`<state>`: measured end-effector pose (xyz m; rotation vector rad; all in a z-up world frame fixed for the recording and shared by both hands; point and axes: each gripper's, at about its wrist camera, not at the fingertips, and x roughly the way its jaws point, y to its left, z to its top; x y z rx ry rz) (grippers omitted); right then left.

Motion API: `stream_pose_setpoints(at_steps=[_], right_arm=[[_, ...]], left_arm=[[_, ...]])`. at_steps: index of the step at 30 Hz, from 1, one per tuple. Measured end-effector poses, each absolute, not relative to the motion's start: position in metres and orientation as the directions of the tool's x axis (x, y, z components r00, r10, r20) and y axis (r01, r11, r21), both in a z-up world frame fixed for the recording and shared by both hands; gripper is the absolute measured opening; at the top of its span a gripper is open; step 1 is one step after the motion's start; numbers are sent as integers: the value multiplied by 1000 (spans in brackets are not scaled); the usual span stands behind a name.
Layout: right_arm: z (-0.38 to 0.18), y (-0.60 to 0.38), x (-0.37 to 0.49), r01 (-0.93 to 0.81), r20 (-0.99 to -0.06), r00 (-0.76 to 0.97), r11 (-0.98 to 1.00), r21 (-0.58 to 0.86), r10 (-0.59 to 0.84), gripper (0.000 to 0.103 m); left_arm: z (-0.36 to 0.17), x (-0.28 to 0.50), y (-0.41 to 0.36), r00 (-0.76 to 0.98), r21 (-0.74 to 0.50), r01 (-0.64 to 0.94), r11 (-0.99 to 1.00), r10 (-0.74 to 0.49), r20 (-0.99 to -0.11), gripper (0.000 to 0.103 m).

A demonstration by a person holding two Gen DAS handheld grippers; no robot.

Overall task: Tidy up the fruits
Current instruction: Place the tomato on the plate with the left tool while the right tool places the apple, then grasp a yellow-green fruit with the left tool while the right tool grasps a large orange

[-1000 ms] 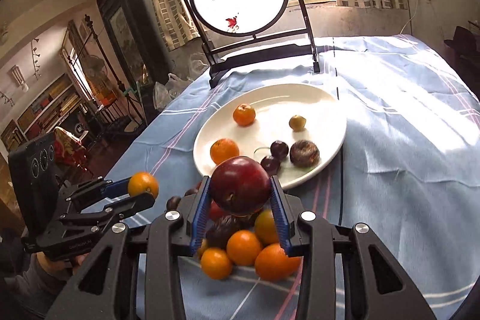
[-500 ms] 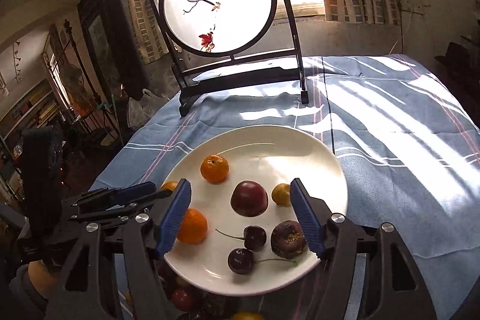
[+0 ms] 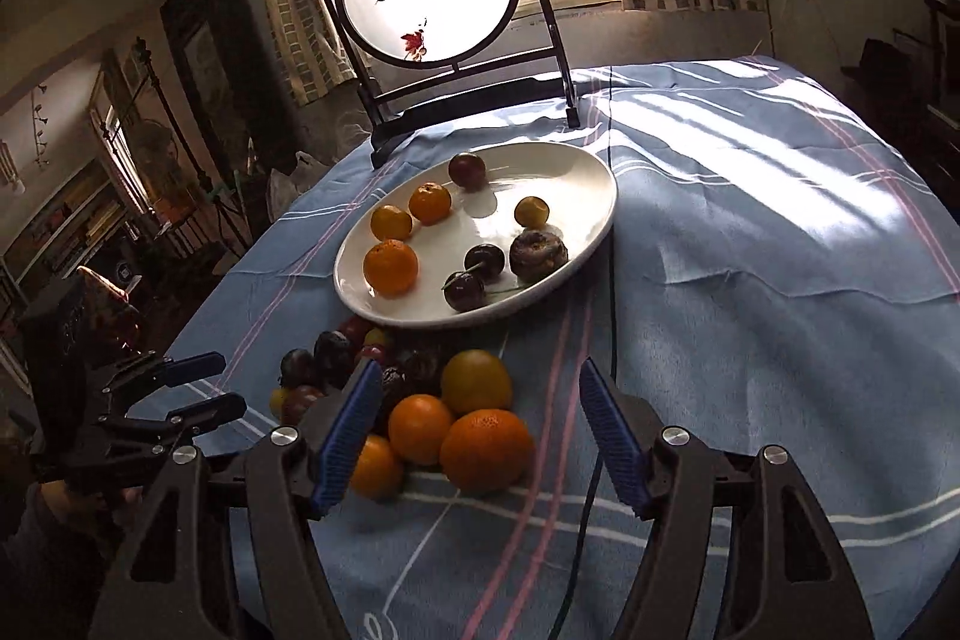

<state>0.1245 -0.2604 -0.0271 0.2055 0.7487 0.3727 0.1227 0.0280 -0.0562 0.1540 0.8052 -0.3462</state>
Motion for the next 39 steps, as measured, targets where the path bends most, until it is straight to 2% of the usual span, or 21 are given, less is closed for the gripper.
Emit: stream_pose_setpoints(at_steps=[3, 5, 7, 15, 16, 17, 22, 26, 36, 39], right_arm=[[-36, -260, 114, -247, -633, 658, 911, 330, 408, 69], [-40, -258, 108, -249, -639, 648, 908, 337, 415, 69], [-41, -256, 103, -255, -641, 643, 906, 337, 419, 69], [-40, -254, 87, -281, -644, 635, 904, 323, 427, 69], [-41, -254, 88, -280, -646, 634, 905, 321, 425, 68], [-41, -254, 88, -277, -649, 633, 907, 318, 422, 68], [-47, -253, 94, -272, -671, 621, 914, 301, 406, 65], [-50, -246, 104, -274, -688, 610, 920, 282, 393, 64], [-66, -239, 133, -256, -719, 569, 917, 307, 399, 64], [-75, -239, 137, -259, -730, 545, 911, 322, 413, 52]], left_arm=[[-70, 120, 22, 622, 32, 376, 926, -226, -750, 46], [-74, 120, 17, 628, 52, 382, 923, -218, -747, 46], [-76, 124, 13, 632, 61, 387, 920, -217, -744, 40], [-87, 137, 18, 638, 30, 371, 928, -232, -734, 37], [-91, 139, 20, 611, -4, 379, 926, -253, -750, 37], [-93, 139, 22, 592, -33, 388, 921, -277, -757, 27], [-94, 129, 21, 604, -18, 399, 917, -278, -747, 26], [-92, 124, 27, 600, -65, 381, 922, -300, -742, 26], [-66, 91, 27, 631, -91, 404, 910, -350, -692, 26], [-63, 90, 29, 635, -106, 393, 913, -353, -688, 26]])
